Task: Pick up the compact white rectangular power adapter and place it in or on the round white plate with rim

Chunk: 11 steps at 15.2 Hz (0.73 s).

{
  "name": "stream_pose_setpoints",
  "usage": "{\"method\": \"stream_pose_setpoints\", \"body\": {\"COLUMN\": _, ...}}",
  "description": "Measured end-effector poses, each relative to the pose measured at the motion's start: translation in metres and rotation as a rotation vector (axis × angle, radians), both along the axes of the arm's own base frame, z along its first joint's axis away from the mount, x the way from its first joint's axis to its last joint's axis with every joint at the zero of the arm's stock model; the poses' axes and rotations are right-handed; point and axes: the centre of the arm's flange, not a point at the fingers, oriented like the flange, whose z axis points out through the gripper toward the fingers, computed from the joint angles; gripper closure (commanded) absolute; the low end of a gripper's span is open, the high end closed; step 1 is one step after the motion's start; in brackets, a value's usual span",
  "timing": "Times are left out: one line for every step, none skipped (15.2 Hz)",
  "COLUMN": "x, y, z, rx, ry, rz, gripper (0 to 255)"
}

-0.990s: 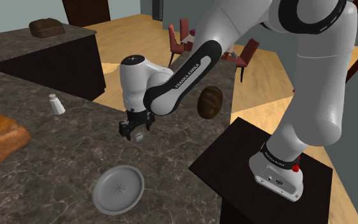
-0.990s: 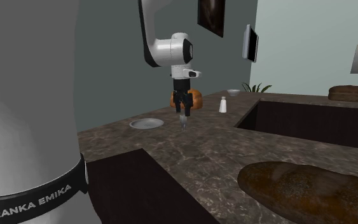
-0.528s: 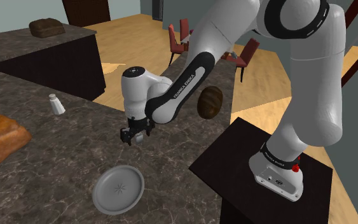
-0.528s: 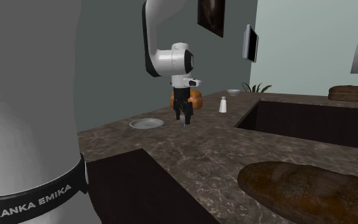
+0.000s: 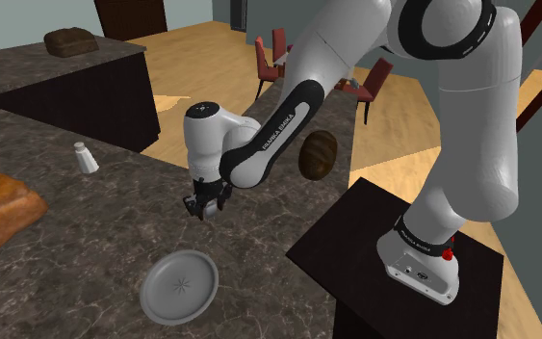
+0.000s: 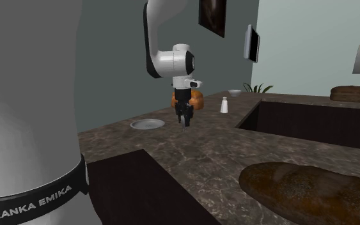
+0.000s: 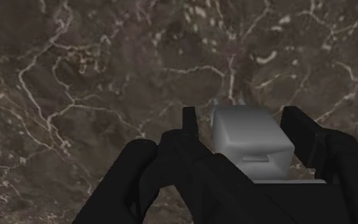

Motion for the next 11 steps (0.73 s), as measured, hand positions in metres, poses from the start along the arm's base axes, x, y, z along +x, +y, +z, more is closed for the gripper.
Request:
{"method": "stream_pose_setpoints", "body": {"x": 0.0000, "y": 0.0000, "z": 0.0000, "rx": 0.000, "ry": 0.000, "rz": 0.000, "gripper": 255}}
{"method": "stream_pose_setpoints", "body": {"x": 0.0000, "y": 0.0000, "z": 0.0000, "rx": 0.000, "ry": 0.000, "rz": 0.000, "gripper": 255}}
{"method": "stream_pose_setpoints", "body": {"x": 0.0000, "y": 0.0000, "z": 0.0000, "rx": 0.000, "ry": 0.000, "rz": 0.000, "gripper": 255}}
{"method": "stream_pose_setpoints", "body": {"x": 0.0000, "y": 0.0000, "z": 0.0000, "rx": 0.000, "ry": 0.000, "rz": 0.000, "gripper": 255}}
{"method": "stream_pose_setpoints", "body": {"x": 0.0000, "y": 0.0000, "z": 0.0000, "rx": 0.000, "ry": 0.000, "rz": 0.000, "gripper": 255}}
{"method": "stream_pose_setpoints", "body": {"x": 0.0000, "y": 0.0000, "z": 0.0000, "rx": 0.000, "ry": 0.000, "rz": 0.000, "gripper": 255}}
{"method": "stream_pose_setpoints", "body": {"x": 0.0000, "y": 0.0000, "z": 0.0000, "rx": 0.000, "ry": 0.000, "rz": 0.000, "gripper": 255}}
{"method": "stream_pose_setpoints", "body": {"x": 0.0000, "y": 0.0000, "z": 0.0000, "rx": 0.000, "ry": 0.000, "rz": 0.000, "gripper": 255}}
{"method": "stream_pose_setpoints", "body": {"x": 0.0000, "y": 0.0000, "z": 0.0000, "rx": 0.000, "ry": 0.000, "rz": 0.000, "gripper": 255}}
{"method": "stream_pose_setpoints", "body": {"x": -0.0001, "y": -0.0001, "z": 0.0025, "rx": 0.000, "ry": 0.000, "rz": 0.000, "gripper": 255}}
{"method": "stream_pose_setpoints", "body": {"x": 0.0002, "y": 0.0004, "z": 0.0058, "rx": 0.000, "ry": 0.000, "rz": 0.000, "gripper": 255}}
